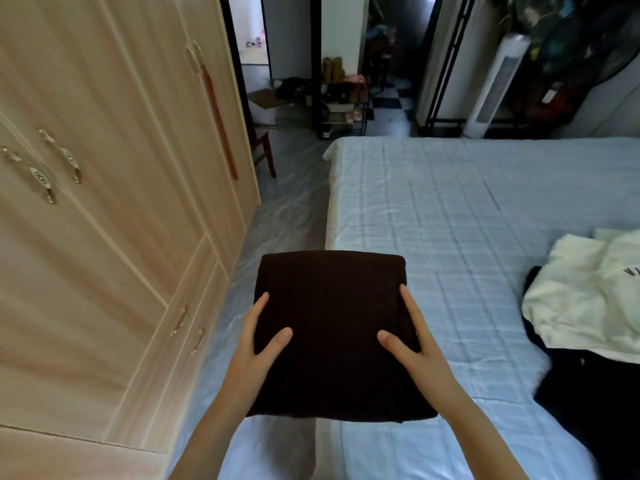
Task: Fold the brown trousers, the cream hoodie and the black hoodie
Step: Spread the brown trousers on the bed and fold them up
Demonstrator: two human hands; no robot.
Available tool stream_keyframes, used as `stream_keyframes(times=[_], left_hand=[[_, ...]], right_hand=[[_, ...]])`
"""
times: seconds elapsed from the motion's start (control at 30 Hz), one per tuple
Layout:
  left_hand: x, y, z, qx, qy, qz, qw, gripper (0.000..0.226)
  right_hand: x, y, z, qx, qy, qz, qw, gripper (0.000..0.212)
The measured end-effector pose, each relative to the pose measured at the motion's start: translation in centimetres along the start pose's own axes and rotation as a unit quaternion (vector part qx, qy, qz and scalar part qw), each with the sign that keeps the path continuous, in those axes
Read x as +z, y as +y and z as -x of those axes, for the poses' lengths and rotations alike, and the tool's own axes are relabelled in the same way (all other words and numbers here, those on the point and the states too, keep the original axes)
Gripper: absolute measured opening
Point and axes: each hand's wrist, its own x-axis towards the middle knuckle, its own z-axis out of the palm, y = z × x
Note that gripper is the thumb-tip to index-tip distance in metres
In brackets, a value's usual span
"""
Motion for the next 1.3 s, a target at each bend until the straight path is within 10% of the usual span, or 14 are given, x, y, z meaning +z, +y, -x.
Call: stream_keyframes(times=[0.8, 1.17, 1.3], left_hand=[[19.9, -16.6, -47.5, -0.053, -0.102, 0.058, 0.992, 0.072], [26.9, -30.1, -48.1, -0.144, -0.137, -0.106, 0.974, 0.07], [26.7, -27.8, -47.6, -0.066, -0.049, -0.449, 0.89, 0.065]], right_hand=[[-11.4, 11.9, -47.2, 0.082, 0.087, 0.11, 0.987, 0.082], [-14.6, 28.8, -49.9, 0.177, 0.057, 0.176, 0.967, 0.086], [-12.6, 26.2, -49.5, 0.081, 0.187, 0.417, 0.886, 0.082]])
